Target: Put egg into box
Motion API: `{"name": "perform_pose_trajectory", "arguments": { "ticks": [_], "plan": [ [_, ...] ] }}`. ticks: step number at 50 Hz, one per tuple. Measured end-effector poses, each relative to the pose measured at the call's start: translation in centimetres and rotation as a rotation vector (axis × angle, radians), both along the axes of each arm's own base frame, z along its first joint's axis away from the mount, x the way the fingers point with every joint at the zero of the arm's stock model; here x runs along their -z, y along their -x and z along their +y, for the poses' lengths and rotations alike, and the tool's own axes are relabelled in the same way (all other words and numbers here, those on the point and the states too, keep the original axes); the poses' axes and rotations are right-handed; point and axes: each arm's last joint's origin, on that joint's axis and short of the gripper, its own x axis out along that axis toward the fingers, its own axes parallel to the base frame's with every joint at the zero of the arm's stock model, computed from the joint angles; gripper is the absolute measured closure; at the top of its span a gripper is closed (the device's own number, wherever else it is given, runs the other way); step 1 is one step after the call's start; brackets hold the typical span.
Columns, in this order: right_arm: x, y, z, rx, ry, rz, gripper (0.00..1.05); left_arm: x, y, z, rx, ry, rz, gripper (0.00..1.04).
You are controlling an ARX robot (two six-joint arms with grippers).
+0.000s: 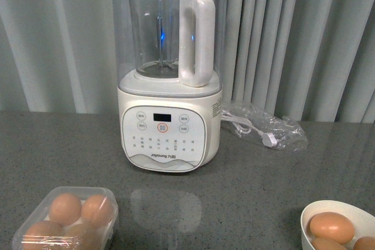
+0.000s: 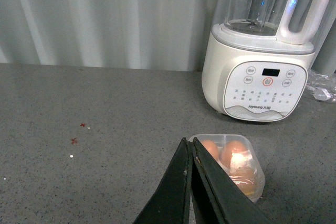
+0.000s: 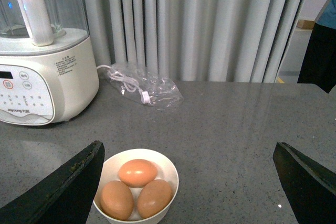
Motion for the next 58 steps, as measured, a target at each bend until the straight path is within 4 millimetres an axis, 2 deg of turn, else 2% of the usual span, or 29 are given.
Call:
{"name": "perform_pose_trajectory", "arguments": {
  "ticks": [5, 16, 32, 58],
  "plan": [
    [0.00, 0.00, 0.00, 0.000, 0.000, 0.000, 0.07, 0.00, 0.00, 0.00, 0.000, 0.001, 0.000, 1.00],
    [0.00, 0.00, 0.00, 0.000, 0.000, 0.000, 0.07, 0.00, 0.00, 0.00, 0.000, 0.000, 0.000, 0.58],
    [0.00, 0.00, 0.00, 0.000, 0.000, 0.000, 0.07, 0.00, 0.00, 0.00, 0.000, 0.000, 0.000, 0.07],
    [0.00, 0.00, 0.00, 0.000, 0.000, 0.000, 0.07, 0.00, 0.00, 0.00, 0.000, -0.001, 0.000, 0.07]
  ]
}}
